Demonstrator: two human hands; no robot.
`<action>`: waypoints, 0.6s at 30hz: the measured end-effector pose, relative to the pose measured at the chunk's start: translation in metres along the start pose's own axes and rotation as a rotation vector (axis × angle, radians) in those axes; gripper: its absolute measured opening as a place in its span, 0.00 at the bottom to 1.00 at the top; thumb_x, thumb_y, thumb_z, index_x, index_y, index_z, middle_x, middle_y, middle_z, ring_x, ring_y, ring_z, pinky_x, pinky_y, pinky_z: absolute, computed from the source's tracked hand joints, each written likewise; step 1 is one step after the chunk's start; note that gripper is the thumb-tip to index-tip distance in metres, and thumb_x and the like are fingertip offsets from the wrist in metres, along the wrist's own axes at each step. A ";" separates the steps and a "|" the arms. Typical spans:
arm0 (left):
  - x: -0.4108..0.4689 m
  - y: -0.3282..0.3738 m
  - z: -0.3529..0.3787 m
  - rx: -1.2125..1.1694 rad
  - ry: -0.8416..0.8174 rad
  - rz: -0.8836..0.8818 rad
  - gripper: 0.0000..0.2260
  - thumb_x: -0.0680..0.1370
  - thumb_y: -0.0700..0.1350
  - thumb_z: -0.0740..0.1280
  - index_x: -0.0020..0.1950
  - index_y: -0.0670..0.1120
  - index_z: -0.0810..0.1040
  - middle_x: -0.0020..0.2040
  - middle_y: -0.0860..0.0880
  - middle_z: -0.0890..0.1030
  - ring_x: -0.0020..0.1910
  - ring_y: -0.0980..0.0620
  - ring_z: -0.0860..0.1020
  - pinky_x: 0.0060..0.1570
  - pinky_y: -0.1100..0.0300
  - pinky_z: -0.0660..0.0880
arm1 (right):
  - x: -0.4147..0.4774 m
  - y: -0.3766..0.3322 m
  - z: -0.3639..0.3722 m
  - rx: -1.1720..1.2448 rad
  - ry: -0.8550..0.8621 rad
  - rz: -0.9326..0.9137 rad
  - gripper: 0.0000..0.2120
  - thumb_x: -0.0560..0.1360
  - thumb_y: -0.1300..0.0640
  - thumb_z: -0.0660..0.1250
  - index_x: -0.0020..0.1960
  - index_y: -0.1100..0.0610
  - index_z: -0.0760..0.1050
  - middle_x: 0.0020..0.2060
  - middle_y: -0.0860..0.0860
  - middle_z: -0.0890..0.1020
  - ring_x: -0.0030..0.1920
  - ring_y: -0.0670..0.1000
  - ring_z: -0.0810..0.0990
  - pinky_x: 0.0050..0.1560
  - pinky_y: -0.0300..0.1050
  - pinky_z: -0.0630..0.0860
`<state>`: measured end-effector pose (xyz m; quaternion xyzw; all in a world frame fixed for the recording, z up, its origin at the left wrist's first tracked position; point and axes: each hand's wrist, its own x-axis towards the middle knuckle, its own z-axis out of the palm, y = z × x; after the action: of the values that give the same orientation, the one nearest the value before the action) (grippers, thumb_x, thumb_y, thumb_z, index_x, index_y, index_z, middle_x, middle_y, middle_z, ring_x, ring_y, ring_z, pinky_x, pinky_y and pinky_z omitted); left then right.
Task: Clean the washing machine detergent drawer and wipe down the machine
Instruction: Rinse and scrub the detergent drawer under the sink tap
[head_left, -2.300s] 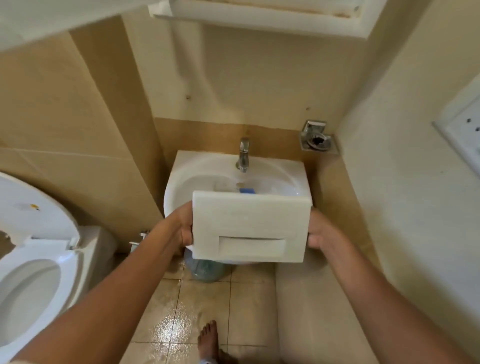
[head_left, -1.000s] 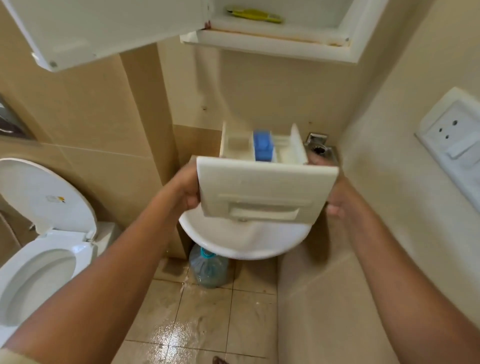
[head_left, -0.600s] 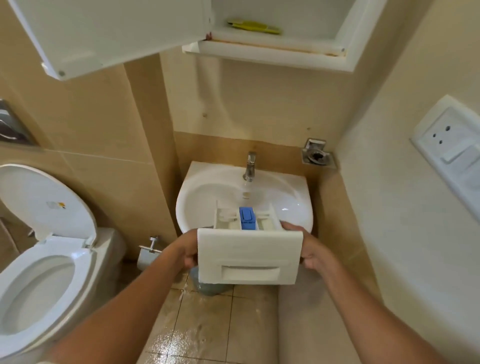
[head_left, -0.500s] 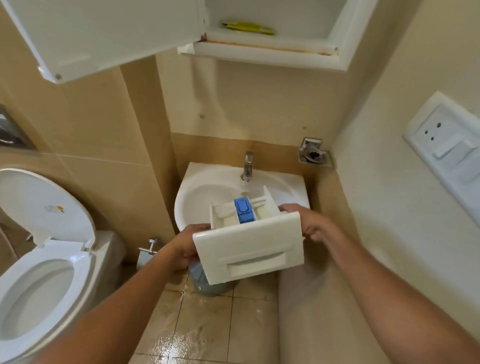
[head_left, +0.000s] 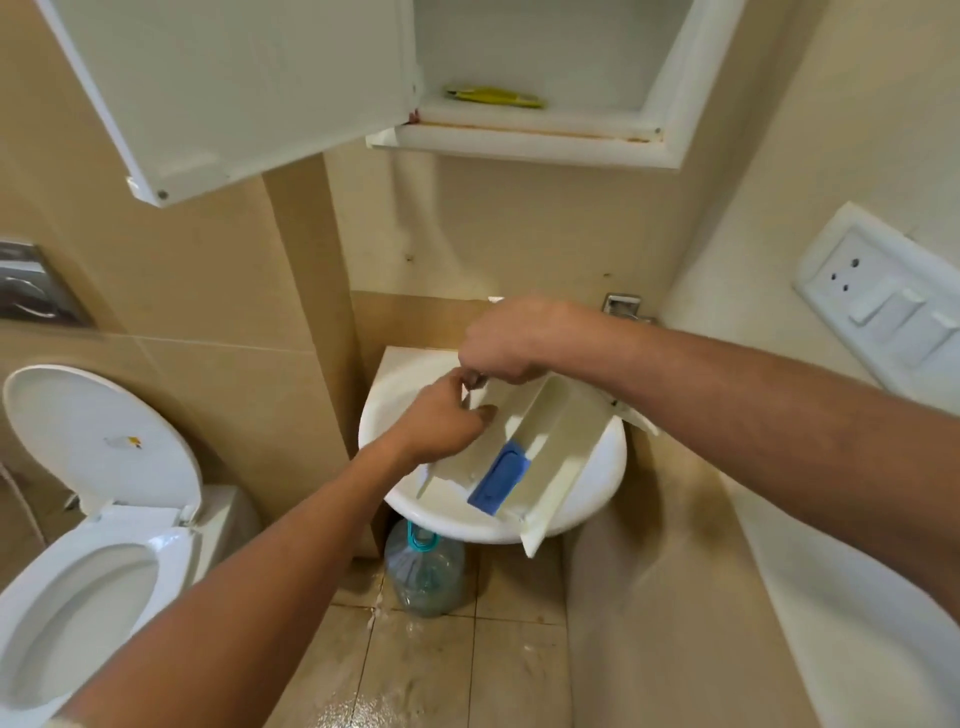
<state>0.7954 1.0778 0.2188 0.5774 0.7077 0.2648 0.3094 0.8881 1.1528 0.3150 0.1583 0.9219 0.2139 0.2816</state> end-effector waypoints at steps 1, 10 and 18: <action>-0.002 -0.005 0.004 -0.063 0.013 -0.016 0.22 0.80 0.48 0.67 0.73 0.47 0.68 0.63 0.45 0.78 0.59 0.47 0.77 0.55 0.55 0.73 | -0.001 -0.004 0.003 -0.081 0.118 -0.006 0.11 0.81 0.58 0.62 0.59 0.52 0.81 0.53 0.52 0.83 0.53 0.57 0.81 0.48 0.48 0.77; -0.024 -0.059 0.027 -0.498 -0.097 -0.280 0.09 0.83 0.39 0.60 0.55 0.52 0.76 0.49 0.47 0.82 0.48 0.48 0.82 0.42 0.55 0.80 | -0.047 -0.105 0.150 1.266 1.011 1.201 0.08 0.77 0.57 0.69 0.55 0.56 0.75 0.49 0.50 0.80 0.49 0.52 0.79 0.44 0.47 0.78; -0.014 -0.004 -0.001 -0.688 0.007 -0.165 0.10 0.83 0.36 0.59 0.58 0.45 0.78 0.45 0.47 0.84 0.41 0.52 0.85 0.37 0.59 0.80 | -0.048 -0.058 0.132 2.030 0.577 0.920 0.13 0.84 0.49 0.60 0.63 0.54 0.75 0.56 0.49 0.83 0.56 0.52 0.82 0.57 0.46 0.77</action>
<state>0.7941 1.0628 0.2179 0.3793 0.6221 0.4638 0.5039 0.9932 1.1238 0.2099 0.5787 0.5547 -0.5161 -0.3018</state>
